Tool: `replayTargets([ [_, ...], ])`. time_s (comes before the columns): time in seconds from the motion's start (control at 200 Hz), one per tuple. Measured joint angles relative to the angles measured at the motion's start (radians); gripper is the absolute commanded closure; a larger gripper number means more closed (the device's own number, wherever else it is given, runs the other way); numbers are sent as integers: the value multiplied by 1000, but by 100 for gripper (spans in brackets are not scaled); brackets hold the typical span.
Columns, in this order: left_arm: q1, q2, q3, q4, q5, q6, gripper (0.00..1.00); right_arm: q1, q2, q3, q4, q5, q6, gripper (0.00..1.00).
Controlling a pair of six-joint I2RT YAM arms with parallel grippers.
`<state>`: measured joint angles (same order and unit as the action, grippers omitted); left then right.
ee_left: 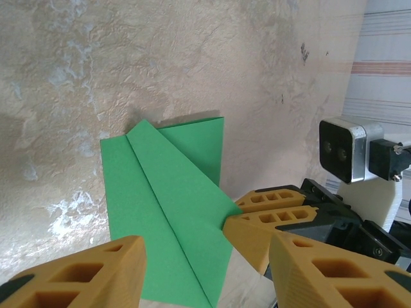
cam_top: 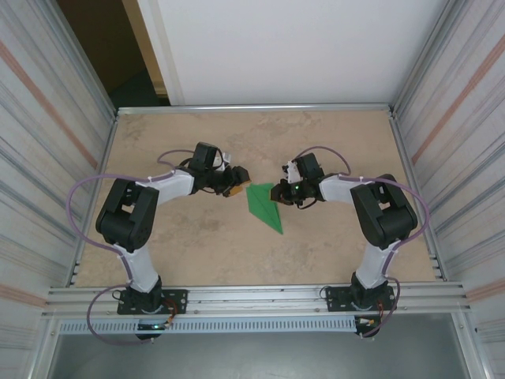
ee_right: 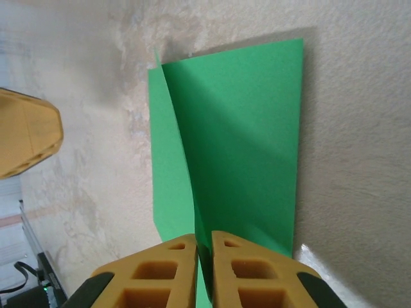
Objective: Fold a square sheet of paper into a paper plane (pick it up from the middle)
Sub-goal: Pick up the paper from the center of the table, then turn over the paper at the center of the table.
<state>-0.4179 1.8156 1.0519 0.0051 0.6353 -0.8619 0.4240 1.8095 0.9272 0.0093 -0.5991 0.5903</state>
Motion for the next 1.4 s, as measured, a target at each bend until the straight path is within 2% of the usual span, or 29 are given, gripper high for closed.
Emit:
replayTargets([
  [0.205, 19, -50, -54, 35, 8, -18, 44, -16, -72, -34, 89, -26, 29, 94],
  [0.441, 31, -234, -133, 156, 31, -63, 37, -32, -200, -34, 216, -63, 136, 96],
  [0.601, 6, -332, -182, 284, 61, -81, 33, -31, -241, -10, 305, -101, 235, 96],
  [0.832, -56, -345, -183, 418, 78, -82, 33, -29, -296, 34, 373, -142, 340, 96],
  [1.017, -88, -346, -183, 550, 80, -84, 37, -24, -352, 34, 428, -161, 407, 95],
  [1.223, -133, -378, -192, 577, 68, -47, 47, -24, -373, 18, 523, -167, 489, 95],
  [1.403, -139, -425, -211, 634, 61, -37, 57, -24, -387, 17, 556, -169, 528, 94],
])
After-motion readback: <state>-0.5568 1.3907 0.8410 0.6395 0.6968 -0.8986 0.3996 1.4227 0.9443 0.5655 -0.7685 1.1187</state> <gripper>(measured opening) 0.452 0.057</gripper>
